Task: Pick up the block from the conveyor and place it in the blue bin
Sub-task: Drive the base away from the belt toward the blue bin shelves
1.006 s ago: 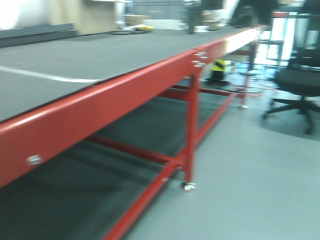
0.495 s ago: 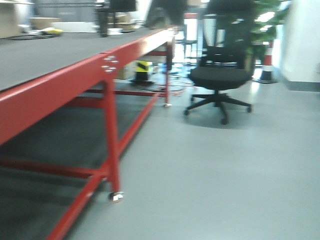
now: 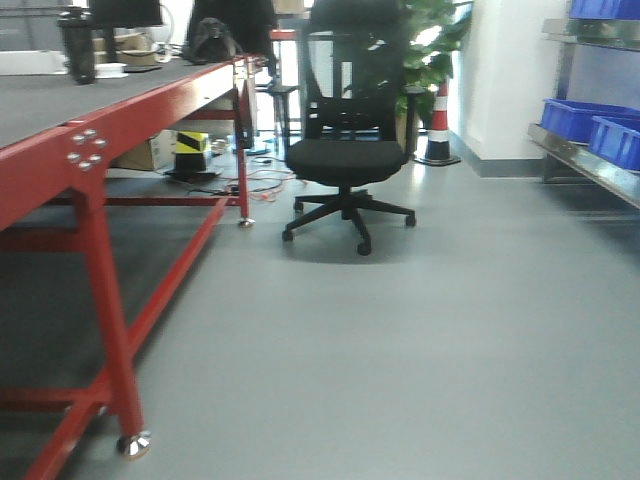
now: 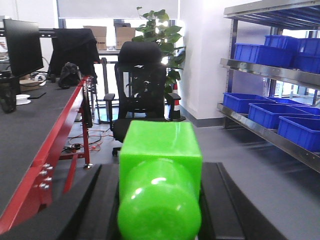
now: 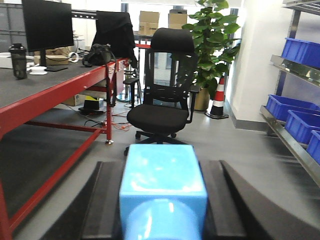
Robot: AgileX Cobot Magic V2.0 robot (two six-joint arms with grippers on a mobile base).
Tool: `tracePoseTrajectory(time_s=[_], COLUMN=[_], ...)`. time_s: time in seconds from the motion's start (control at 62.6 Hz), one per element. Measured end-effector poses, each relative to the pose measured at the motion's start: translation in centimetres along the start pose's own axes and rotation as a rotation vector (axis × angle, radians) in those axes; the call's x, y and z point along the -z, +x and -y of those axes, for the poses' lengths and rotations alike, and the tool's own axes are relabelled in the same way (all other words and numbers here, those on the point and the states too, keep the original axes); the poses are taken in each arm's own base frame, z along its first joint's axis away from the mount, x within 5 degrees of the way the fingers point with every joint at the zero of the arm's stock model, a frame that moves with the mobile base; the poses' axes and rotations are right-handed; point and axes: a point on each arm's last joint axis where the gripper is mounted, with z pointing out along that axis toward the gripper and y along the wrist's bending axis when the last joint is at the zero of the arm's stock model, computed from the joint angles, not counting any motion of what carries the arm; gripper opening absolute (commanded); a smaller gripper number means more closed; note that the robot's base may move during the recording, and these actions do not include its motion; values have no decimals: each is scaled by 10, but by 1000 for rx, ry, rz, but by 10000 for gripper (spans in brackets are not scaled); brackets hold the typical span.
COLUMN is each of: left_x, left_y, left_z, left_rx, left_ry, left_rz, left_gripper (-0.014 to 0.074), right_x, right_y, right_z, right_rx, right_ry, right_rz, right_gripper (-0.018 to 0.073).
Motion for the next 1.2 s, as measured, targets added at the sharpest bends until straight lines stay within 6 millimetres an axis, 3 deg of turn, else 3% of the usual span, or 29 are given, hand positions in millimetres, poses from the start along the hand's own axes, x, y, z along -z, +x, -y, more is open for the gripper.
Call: tracePoseTrajectory(time_s=[1.198], left_x=[0], left_y=[0], left_z=[0], left_rx=[0], left_ry=[0], left_rz=[2], left_gripper=[-111], right_x=[0], right_y=[0], right_z=[0], right_rx=[3], right_ry=[0], right_rz=[0], right_gripper=[-162])
